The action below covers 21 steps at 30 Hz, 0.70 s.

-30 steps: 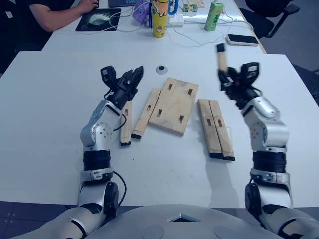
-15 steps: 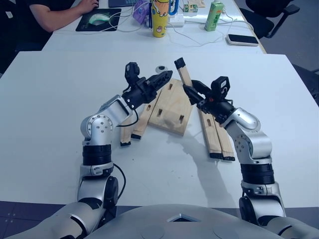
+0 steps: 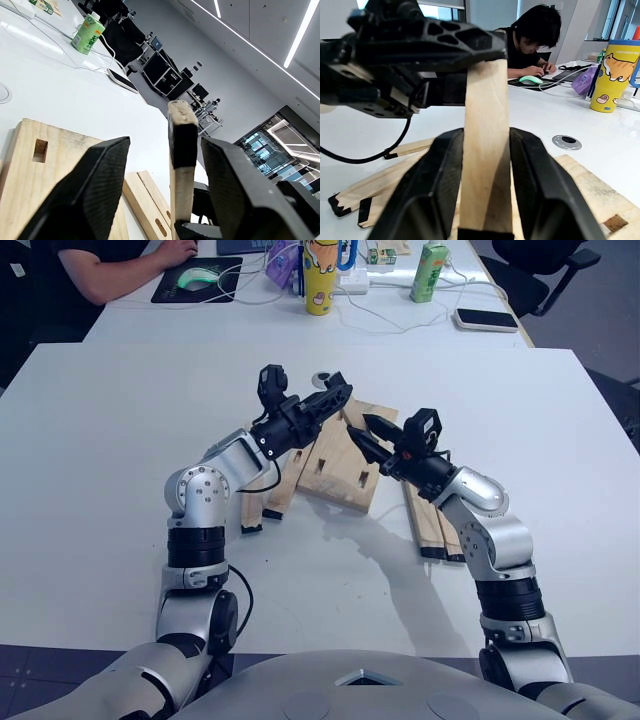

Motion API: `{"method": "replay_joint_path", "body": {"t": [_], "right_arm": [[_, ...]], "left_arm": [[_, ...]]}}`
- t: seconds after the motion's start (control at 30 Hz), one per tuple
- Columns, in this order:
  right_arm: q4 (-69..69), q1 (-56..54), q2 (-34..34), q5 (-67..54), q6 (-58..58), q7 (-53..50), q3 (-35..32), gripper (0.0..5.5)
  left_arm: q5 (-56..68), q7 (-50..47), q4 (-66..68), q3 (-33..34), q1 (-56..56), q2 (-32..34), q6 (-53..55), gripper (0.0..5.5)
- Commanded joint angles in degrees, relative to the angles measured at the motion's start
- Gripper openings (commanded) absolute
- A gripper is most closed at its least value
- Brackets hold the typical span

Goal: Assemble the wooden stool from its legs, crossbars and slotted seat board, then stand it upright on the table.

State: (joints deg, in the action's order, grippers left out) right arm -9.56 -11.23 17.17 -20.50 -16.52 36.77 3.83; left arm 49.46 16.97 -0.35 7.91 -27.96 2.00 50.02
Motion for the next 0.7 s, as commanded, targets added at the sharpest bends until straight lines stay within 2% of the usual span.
{"method": "replay_joint_path", "body": {"t": [0.03,0.33,0.53,0.57,0.7], "right_arm": [[-0.96,0.13,0.9,1.05,0.66,0.42,0.6,1.33],[-0.45,-0.32,1.26,1.89,1.01,0.5,0.9,1.33],[0.9,-1.01,1.94,2.52,1.01,0.97,0.95,1.33],[0.88,-0.83,2.44,3.22,1.17,1.3,1.57,1.7],[1.63,0.25,3.74,4.02,0.43,2.12,2.86,1.8]], "left_arm": [[0.59,-0.13,-0.06,0.45,-1.11,-0.37,0.67,1.87],[0.5,0.06,-0.14,0.71,-0.72,-0.57,0.37,0.49],[-1.45,-0.13,0.4,0.98,-0.27,-0.33,-2.03,0.46],[-2.12,-0.13,0.65,1.03,-0.25,-0.13,-2.84,0.46],[-5.13,-0.3,0.45,1.69,0.15,0.88,-6.75,0.45]]}}
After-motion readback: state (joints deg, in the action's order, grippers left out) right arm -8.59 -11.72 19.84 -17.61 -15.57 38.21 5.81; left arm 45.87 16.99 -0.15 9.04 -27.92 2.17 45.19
